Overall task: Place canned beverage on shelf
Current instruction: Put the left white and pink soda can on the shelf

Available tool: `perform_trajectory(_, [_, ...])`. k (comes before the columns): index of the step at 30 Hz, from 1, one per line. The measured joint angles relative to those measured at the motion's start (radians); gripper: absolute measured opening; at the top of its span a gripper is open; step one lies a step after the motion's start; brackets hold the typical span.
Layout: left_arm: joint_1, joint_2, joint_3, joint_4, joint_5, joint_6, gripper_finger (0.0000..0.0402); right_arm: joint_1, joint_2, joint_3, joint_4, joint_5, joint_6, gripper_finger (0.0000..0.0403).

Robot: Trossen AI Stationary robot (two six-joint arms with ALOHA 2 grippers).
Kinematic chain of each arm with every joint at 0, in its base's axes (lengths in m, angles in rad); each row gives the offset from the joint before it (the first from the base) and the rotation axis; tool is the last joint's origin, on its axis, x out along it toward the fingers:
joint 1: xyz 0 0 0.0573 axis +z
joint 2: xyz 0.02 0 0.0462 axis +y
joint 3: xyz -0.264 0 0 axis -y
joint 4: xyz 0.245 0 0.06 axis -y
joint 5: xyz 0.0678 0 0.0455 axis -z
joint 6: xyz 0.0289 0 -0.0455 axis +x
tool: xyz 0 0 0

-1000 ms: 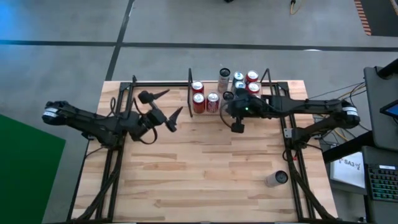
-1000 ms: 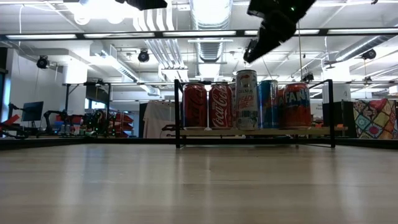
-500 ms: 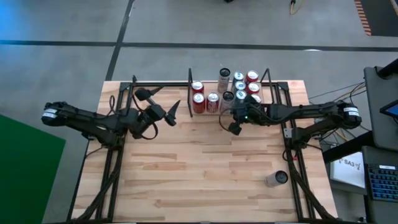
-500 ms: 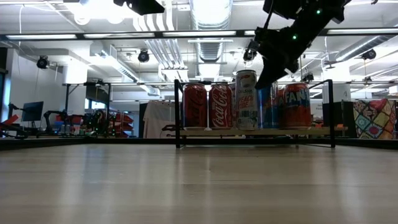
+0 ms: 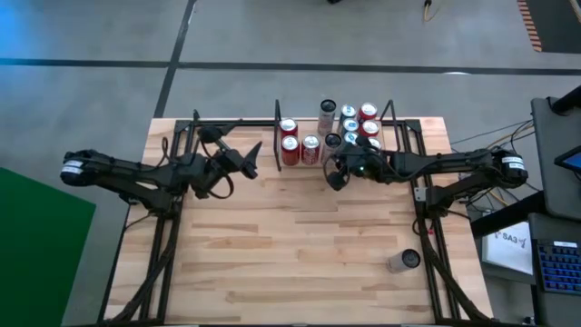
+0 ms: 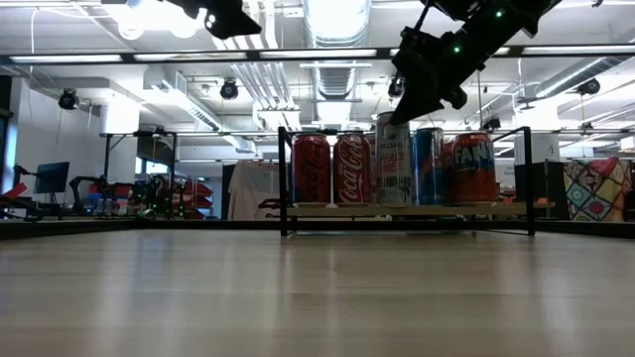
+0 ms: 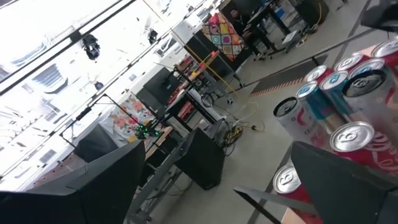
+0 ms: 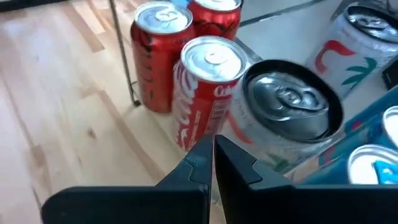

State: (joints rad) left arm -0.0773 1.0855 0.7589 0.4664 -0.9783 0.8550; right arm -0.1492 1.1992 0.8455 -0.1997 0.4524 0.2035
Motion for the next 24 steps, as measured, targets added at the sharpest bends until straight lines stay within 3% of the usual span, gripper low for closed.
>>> perform_trajectory(24, [0.012, 0.006, -0.002, -0.033, -0.006, -0.008, 0.0389, -0.028, 0.000, 0.001, -0.004, 0.048, -0.012, 0.0009])
